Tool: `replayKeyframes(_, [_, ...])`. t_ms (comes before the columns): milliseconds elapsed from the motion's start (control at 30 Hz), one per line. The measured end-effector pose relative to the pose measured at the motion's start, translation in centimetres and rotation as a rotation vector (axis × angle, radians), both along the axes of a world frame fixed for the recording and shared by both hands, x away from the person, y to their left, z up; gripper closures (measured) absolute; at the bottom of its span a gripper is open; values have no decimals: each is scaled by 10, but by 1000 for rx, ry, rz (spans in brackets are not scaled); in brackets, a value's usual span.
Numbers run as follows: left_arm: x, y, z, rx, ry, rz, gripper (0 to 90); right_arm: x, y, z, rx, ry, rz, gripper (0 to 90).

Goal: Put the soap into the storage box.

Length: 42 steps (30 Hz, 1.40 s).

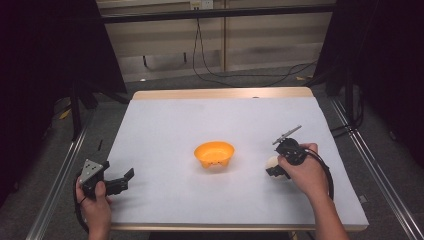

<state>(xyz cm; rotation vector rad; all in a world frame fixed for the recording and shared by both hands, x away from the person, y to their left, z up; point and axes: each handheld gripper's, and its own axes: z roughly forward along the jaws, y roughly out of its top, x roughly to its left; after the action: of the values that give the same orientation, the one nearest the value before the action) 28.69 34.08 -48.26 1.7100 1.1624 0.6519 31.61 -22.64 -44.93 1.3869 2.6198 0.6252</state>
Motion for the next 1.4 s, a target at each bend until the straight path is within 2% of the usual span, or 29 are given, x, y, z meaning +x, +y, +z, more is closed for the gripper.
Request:
replayKeyframes(433, [0,0,0,5,-2,2,5,-2,1,-1,-2,-5,-38,231])
replayKeyframes(600, [0,0,0,8,0,3,5,-3,1,1,-18,-30,-34,232])
replayKeyframes(733, [0,0,0,8,1,2,5,-3,-1,7,24,-51,-53,233])
replayKeyframes(900, [0,0,0,3,3,3,5,-3,0,16,39,-54,-41,232])
replayKeyframes(1000, [0,-1,0,2,2,1,5,0,2,24,55,-74,-22,232])
replayKeyframes(1300, [0,-1,0,10,-6,5,6,7,18,33,65,-40,13,232])
replayKeyframes(1400, [0,-1,0,11,-7,0,6,10,23,35,52,-34,21,232])
